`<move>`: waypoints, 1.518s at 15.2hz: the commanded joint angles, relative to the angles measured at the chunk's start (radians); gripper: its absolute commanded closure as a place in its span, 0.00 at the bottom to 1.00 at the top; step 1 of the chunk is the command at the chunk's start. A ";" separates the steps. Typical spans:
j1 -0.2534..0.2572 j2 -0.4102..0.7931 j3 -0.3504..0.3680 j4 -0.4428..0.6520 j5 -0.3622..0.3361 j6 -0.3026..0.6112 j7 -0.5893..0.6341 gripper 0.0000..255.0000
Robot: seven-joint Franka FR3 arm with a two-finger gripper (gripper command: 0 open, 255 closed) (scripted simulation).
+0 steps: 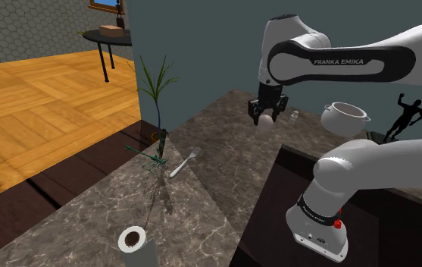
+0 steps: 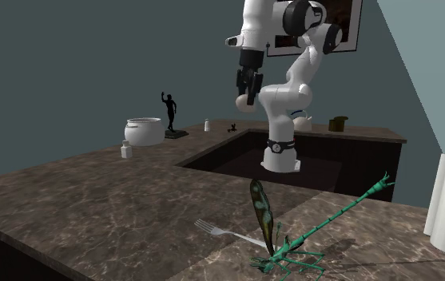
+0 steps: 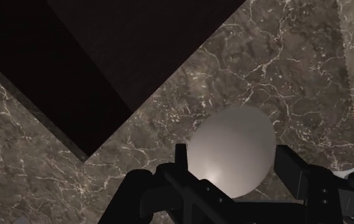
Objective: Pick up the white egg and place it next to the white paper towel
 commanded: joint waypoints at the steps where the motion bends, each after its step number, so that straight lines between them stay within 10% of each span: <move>1: 0.020 0.015 0.042 0.023 0.031 -0.012 0.046 1.00; 13: 0.077 0.222 0.331 0.237 0.167 -0.016 0.351 1.00; 23: 0.016 0.524 0.617 0.524 0.114 -0.010 0.653 1.00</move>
